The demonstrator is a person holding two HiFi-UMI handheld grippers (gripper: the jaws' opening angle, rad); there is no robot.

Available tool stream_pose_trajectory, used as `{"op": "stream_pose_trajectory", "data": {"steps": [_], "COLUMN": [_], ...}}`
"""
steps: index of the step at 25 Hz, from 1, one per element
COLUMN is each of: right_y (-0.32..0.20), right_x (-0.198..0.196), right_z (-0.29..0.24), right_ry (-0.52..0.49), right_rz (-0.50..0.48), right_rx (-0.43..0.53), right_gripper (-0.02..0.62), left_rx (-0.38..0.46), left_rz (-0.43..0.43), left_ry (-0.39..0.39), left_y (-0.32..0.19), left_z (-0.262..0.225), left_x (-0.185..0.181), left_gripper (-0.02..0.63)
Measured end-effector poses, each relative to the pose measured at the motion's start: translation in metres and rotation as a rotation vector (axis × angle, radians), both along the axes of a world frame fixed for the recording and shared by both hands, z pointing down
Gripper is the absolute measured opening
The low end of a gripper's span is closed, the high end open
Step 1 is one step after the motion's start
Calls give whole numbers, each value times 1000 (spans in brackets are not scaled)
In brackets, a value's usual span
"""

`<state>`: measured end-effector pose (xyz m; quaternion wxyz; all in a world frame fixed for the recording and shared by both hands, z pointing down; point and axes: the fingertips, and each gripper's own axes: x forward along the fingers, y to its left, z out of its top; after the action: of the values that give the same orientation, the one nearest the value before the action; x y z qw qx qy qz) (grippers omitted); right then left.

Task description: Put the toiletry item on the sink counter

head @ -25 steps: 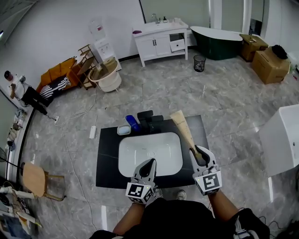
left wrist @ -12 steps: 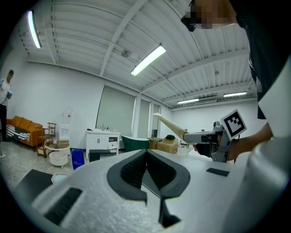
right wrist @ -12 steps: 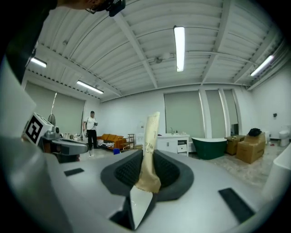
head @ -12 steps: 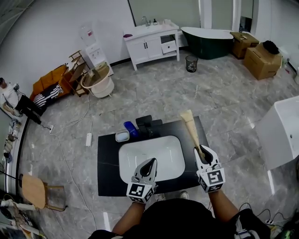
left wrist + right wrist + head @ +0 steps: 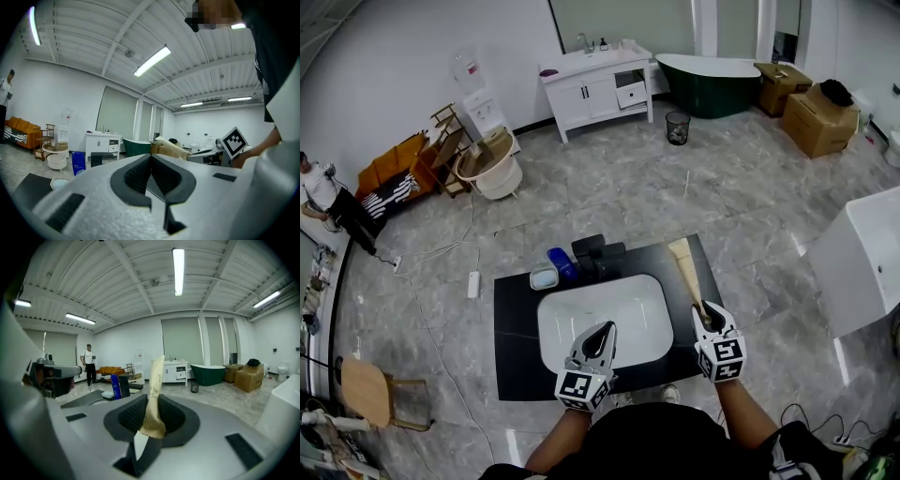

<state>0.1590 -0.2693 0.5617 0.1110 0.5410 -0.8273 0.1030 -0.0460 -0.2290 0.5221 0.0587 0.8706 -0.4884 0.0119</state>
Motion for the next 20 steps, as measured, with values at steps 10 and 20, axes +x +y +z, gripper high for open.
{"op": "stream_pose_trajectory", "data": {"steps": [10,20], "right_y": [-1,-13], "right_x": [15,23], "right_z": [80,161], "right_ry": [68,60], "right_rz": [51,76], "right_rx": [-172,-390], "right_gripper": [80,81], "left_rx": [-15,-28], "left_rz": [10,-4], "left_ry": [9,0], "left_y": [1,3], "left_z": [1,8], "left_x": [-4,-11], "left_gripper": [9,9]}}
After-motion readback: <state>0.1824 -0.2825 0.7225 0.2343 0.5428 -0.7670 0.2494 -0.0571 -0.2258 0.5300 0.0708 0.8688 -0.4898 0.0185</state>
